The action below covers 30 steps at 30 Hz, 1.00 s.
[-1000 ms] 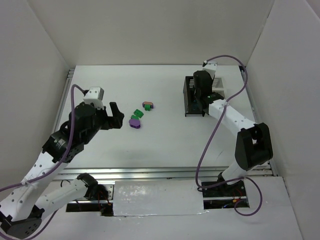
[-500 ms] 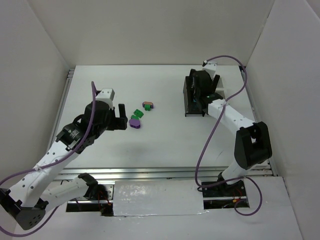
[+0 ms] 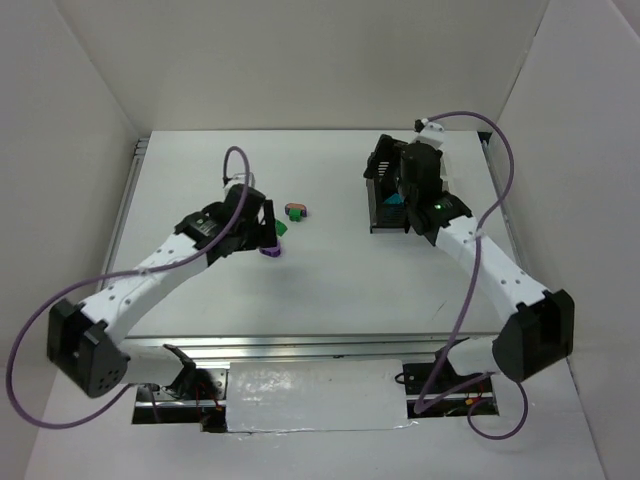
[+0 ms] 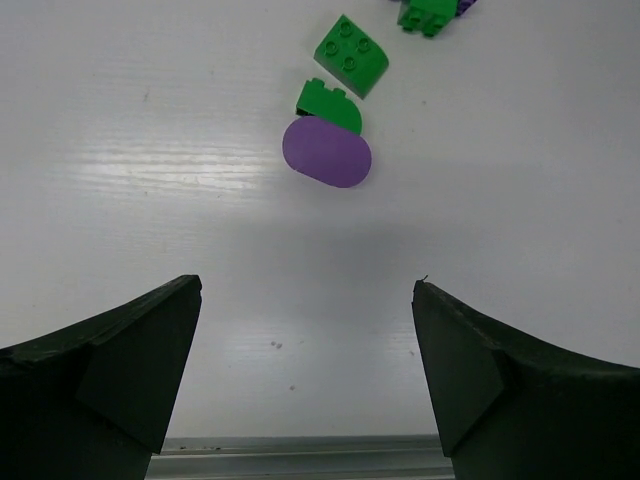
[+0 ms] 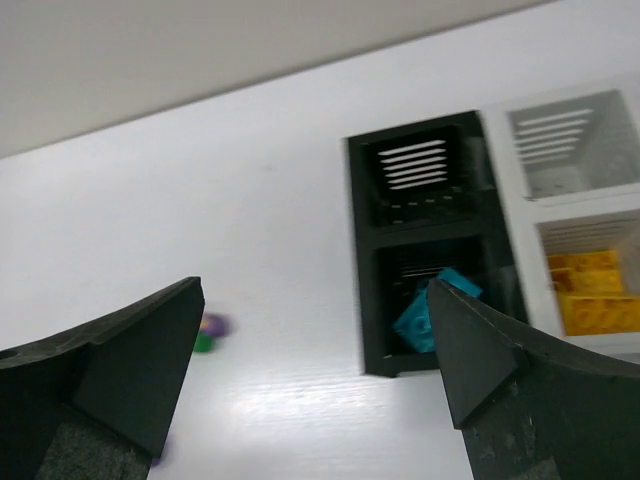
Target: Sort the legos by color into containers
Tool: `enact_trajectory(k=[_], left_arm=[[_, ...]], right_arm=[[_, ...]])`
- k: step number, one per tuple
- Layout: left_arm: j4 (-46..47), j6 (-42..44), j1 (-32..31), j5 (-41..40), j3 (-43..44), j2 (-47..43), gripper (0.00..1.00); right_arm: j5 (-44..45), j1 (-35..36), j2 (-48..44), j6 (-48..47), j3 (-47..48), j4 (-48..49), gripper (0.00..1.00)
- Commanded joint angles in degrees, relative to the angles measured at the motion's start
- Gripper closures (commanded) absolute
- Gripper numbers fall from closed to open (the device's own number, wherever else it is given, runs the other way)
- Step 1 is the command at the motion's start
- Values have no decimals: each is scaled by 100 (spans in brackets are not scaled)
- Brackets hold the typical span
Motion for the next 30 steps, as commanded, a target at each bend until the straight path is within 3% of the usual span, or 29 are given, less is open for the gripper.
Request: enact_trajectory(k=[1,10,19,30], left_arm=[[253,-265,71,71,333,863,1],[807,288,432,-70,984,2975,3],[1588,983,757,817,862,3372,3],[1949,975,748,1257,352,3355,4]], right_arm=[[-1004,291,-549,395,-79,-350,0],[-1947,714,-1060,448,-422,-430,0],[-2176,784,-1200,334,-510,-483,0],[-2105,784,-1280,334,-519,-430,0]])
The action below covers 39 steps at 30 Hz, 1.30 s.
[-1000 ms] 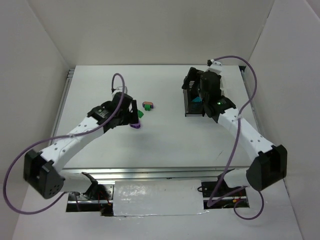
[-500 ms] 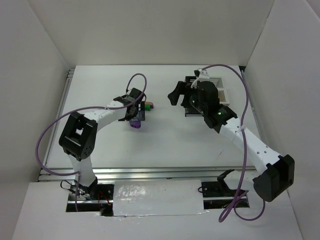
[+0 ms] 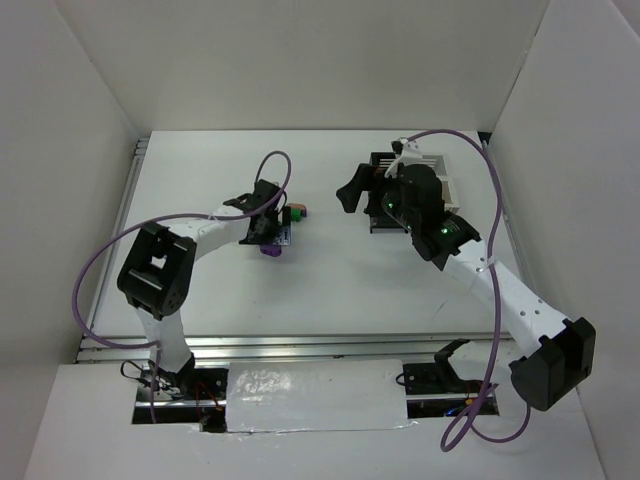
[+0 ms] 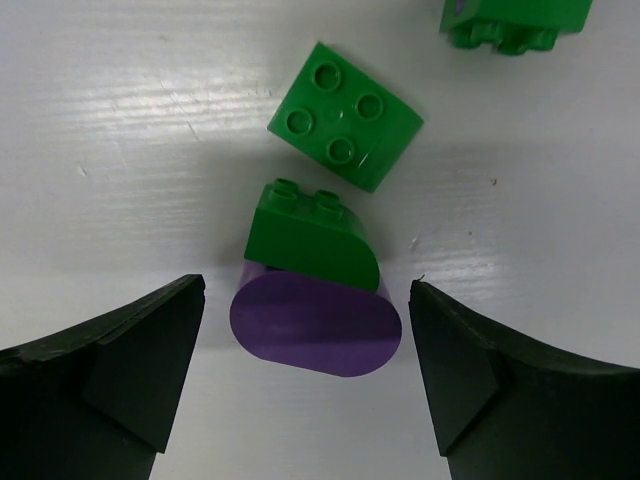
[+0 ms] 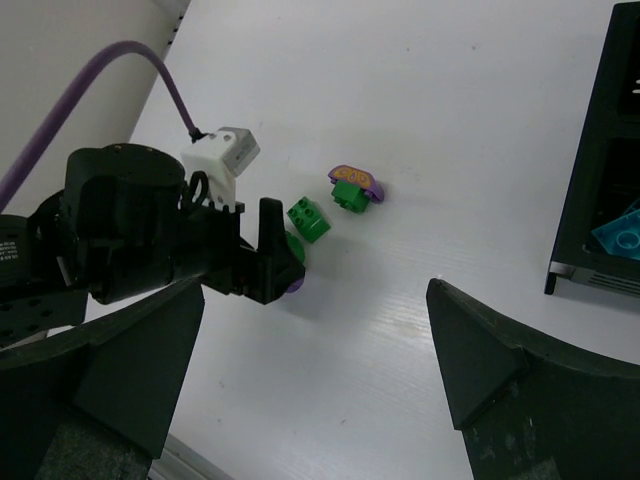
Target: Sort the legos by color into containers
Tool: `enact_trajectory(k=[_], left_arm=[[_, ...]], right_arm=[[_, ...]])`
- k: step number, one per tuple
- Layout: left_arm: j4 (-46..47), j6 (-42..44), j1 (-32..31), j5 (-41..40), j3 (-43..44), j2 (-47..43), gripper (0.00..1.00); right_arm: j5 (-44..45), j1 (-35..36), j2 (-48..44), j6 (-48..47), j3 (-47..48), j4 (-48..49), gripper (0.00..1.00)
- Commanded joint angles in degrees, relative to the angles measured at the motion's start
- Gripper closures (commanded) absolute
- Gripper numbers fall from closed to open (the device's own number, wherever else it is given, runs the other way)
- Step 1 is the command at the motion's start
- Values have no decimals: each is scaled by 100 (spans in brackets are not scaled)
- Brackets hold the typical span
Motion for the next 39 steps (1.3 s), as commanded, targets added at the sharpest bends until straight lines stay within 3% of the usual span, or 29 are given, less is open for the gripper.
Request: enact_trajectory(k=[1,8,12,15,16,19,21,28,33,39], left_arm=[[260,65,-21,182,-131,37,4],[374,83,-21,102,-350,169,11],[612,197,-21,155,-509,64,25],[638,197,-21,208,-553,-7,56],[586,197,-21,216,-562,-85,72],[594,127,-48,374,-728,-559,91],[638,74,-170,471,-877,-919,98],[1576,389,-821,1015,-1553,-3133,100],[3300,768,-935,2104,-2714,-4670,100],[3819,1023,-988,3160,-2979,-4964,100]], right_arm=[[-29,39,-113,-34,10,101,0],[-38,48,-121,-51,10,109,0],[-90,48,-121,-60,27,127,0],[-82,39,-95,-60,28,127,0],[-90,48,-95,-51,19,136,0],[-99,21,-77,1,45,110,0],[-178,4,-25,115,106,57,0],[-898,-172,-174,643,326,-57,0],[-1583,12,54,854,729,-469,0],[-1919,671,388,828,1064,-708,2]])
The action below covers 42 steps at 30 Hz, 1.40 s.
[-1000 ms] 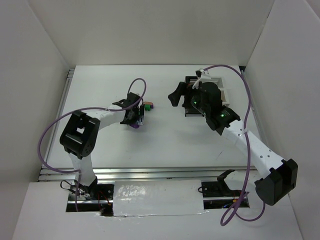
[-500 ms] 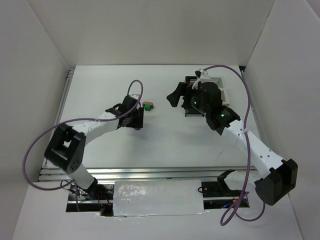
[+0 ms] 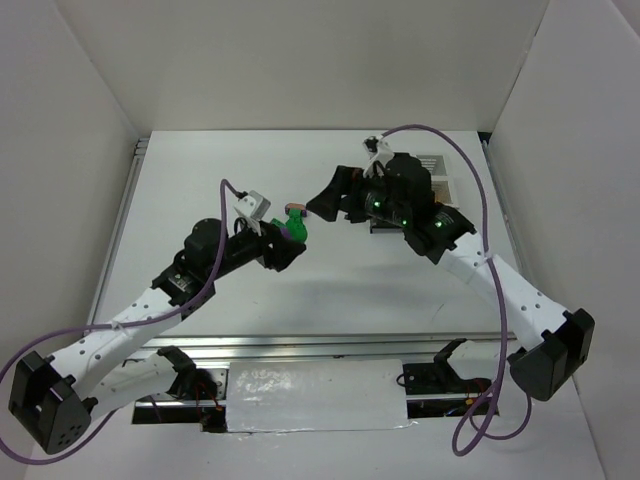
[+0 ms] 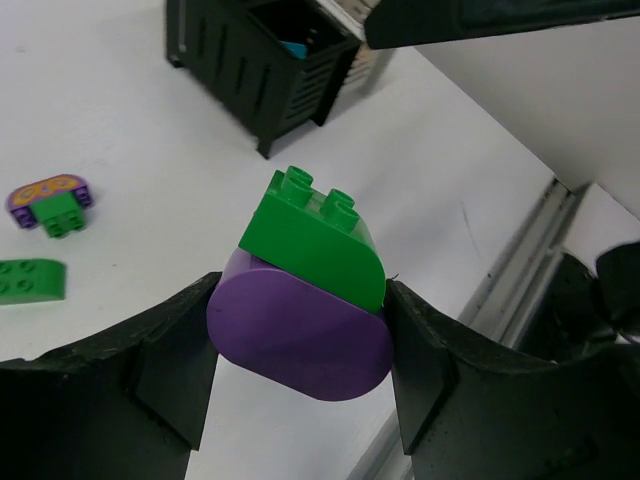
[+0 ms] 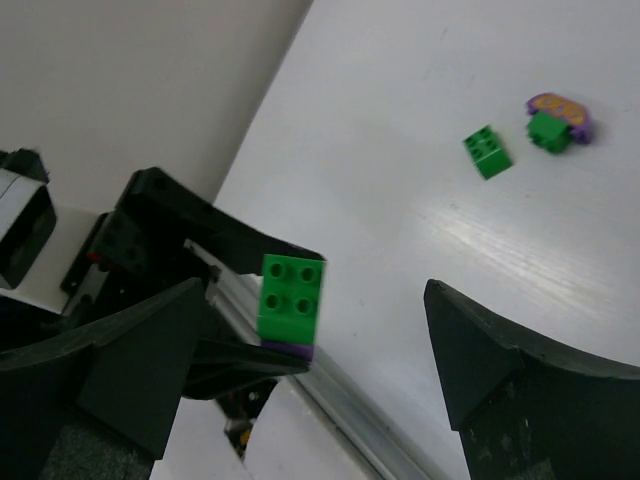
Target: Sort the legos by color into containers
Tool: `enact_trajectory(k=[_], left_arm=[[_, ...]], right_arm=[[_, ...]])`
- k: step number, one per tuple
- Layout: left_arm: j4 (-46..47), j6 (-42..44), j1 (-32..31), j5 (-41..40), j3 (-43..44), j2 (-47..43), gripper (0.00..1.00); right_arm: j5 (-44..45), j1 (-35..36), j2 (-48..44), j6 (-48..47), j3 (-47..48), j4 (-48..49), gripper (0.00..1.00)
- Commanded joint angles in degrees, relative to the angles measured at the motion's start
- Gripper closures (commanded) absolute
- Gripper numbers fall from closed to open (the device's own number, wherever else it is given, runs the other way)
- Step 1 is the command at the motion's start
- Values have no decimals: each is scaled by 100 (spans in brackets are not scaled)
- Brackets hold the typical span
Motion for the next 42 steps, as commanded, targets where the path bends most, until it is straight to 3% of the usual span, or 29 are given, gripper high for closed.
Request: enact_trajectory(k=[1,4,9,12,13,16,18,21,24,25,33,42], left_arm=[[786,308,-55,1003,-37,48,100],[874,361,-72,1136,-63,4,100],[1050,423,-90,1233,-239,-189,100],[1120,449,-90,1277,-274,-189,100],[1103,458,-90,1251,-248,-172,100],[1050,484,-90,1224,-213,-128,100],[1033,493,-90,1198,-213,-119,100],[892,546,-99,1075,-160,-93,100],[813,528,-116,899,-133,-93,100],[787,528,-108,795,-107,-84,100],[584,590,-134,714,-19,127,100],[602,713,-213,978,-54,109,100]], right_arm=[[-278,465,172,54,382,-275,3],[213,747,286,1,585,-591,7],[321,906,488,19,673,-951,17],[58,1064,603,-51,664,-996,32],[23,1117,638,-69,664,-996,42],[118,1267,708,-157,717,-1110,61],[93,1284,726,-166,726,-1128,62],[-30,1293,744,-218,761,-1146,55],[22,1320,770,-280,770,-1198,94],[48,1328,770,-323,761,-1224,100],[278,1250,674,-860,1130,-1655,100],[-1102,494,550,-878,989,-1445,100]])
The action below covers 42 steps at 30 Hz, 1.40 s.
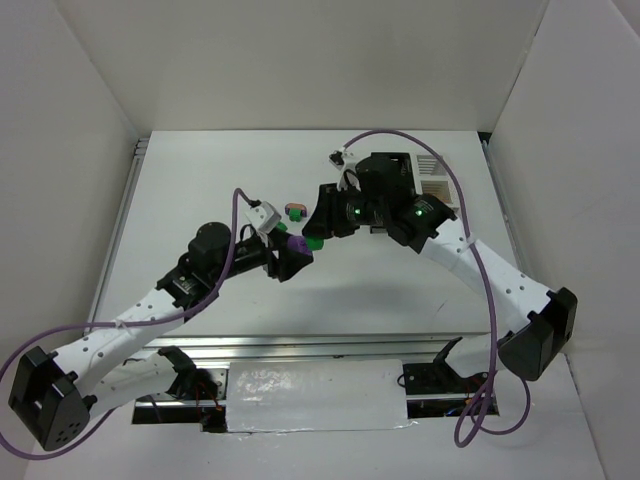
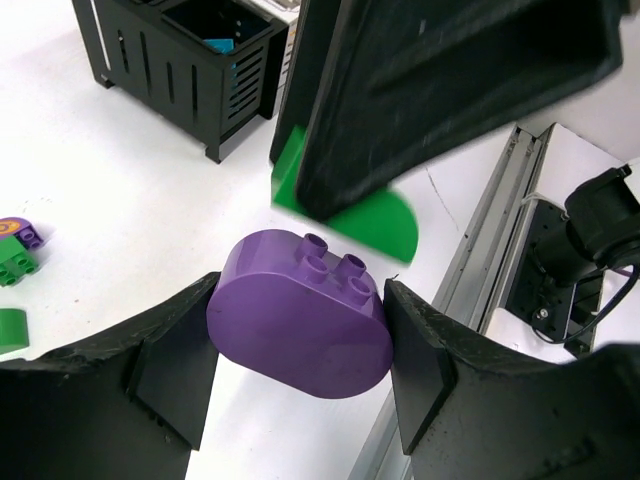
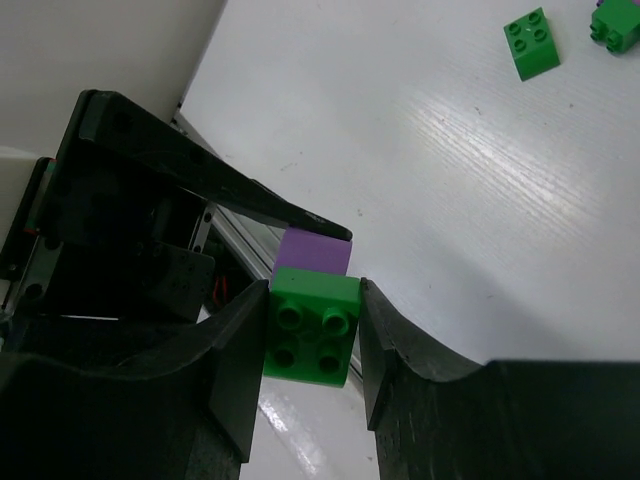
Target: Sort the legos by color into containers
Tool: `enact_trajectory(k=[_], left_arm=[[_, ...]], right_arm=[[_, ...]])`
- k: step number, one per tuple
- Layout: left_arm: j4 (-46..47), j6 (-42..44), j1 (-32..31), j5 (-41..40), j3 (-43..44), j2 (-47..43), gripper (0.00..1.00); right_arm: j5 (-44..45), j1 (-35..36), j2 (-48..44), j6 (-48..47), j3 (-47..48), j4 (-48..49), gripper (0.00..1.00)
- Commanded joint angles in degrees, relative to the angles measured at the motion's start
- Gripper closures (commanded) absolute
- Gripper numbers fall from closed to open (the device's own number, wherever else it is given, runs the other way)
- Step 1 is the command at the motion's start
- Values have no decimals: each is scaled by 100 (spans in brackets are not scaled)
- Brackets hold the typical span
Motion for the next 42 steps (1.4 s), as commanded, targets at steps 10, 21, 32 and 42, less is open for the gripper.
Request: enact_trajectory(k=[10,21,32,42], left_arm=[[-77,24,-65,-522,280,-6,100],[-2473,-1470,-91,-2220,1780,-227,100],[-4410,-821,-91,-2292,2322,-867,100],[-4252,-600,-91,-2133,1872,-1307,100]], right_arm=[[780,-849,-373,-185,93,22,100],[4483,-1941,748,-1035,22,2376,100],[5179,-2284,2684,-1714,840,3810,100],[5197,-2364,3476,-1863,1605,3432,91]])
